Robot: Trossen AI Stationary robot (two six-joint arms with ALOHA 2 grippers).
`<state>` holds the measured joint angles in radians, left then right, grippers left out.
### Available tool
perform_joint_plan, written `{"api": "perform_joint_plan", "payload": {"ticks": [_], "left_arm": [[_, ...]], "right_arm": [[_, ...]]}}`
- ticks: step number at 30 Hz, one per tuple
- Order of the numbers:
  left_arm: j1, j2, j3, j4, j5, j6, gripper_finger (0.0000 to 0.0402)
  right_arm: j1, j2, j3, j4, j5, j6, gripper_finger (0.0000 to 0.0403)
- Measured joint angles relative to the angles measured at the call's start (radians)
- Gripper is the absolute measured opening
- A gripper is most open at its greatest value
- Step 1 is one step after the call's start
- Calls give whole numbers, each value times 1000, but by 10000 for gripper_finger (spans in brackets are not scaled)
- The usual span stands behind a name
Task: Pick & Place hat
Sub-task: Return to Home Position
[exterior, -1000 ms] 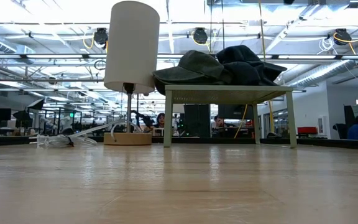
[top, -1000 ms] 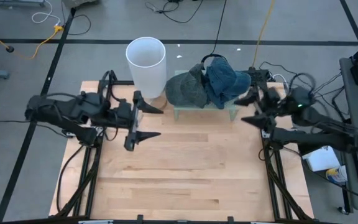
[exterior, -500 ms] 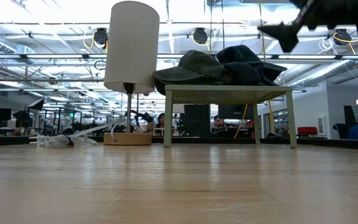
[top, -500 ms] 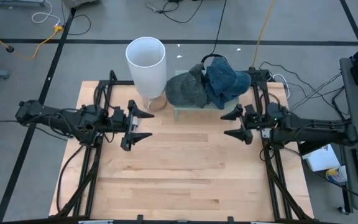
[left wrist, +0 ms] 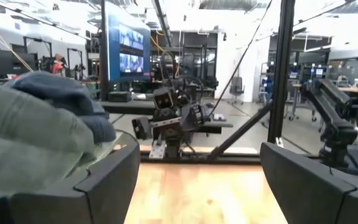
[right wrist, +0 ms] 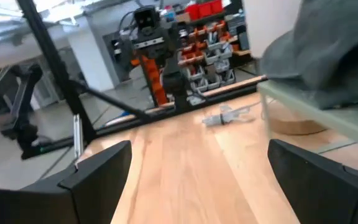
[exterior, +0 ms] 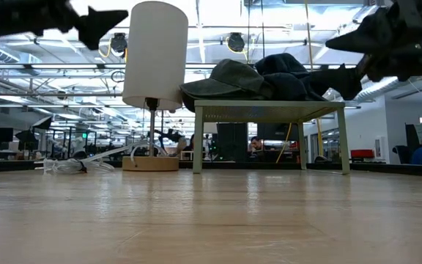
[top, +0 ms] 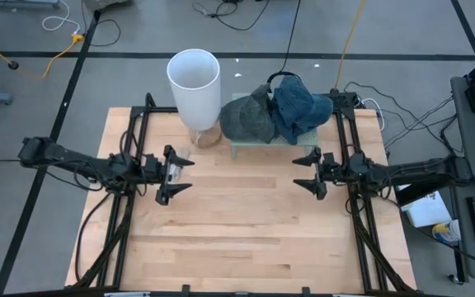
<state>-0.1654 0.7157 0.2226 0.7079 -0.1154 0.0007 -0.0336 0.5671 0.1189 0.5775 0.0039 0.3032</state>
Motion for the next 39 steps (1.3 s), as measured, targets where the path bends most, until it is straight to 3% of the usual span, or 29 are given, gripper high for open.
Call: {"api": "perform_joint_plan", "payload": {"ticks": [5, 10, 16, 23, 31, 39], "left_arm": [[0, -33, -84, 27, 0, 8, 335], [0, -73, -202, 156, 0, 16, 335], [2, -118, -203, 129, -61, 36, 335], [2, -251, -204, -33, -136, 21, 335], [2, -501, -204, -323, -141, -22, 335], [2, -663, -203, -487, -134, -23, 335]], "right_arm": [[5, -1, -16, 6, 1, -56, 373], [5, -9, -64, 66, 29, -88, 373], [5, -50, -100, 43, 46, -96, 373], [4, -134, -102, -12, 49, -167, 373], [1, -272, -103, -207, 74, -153, 373], [1, -389, -104, -366, 75, -151, 373]]}}
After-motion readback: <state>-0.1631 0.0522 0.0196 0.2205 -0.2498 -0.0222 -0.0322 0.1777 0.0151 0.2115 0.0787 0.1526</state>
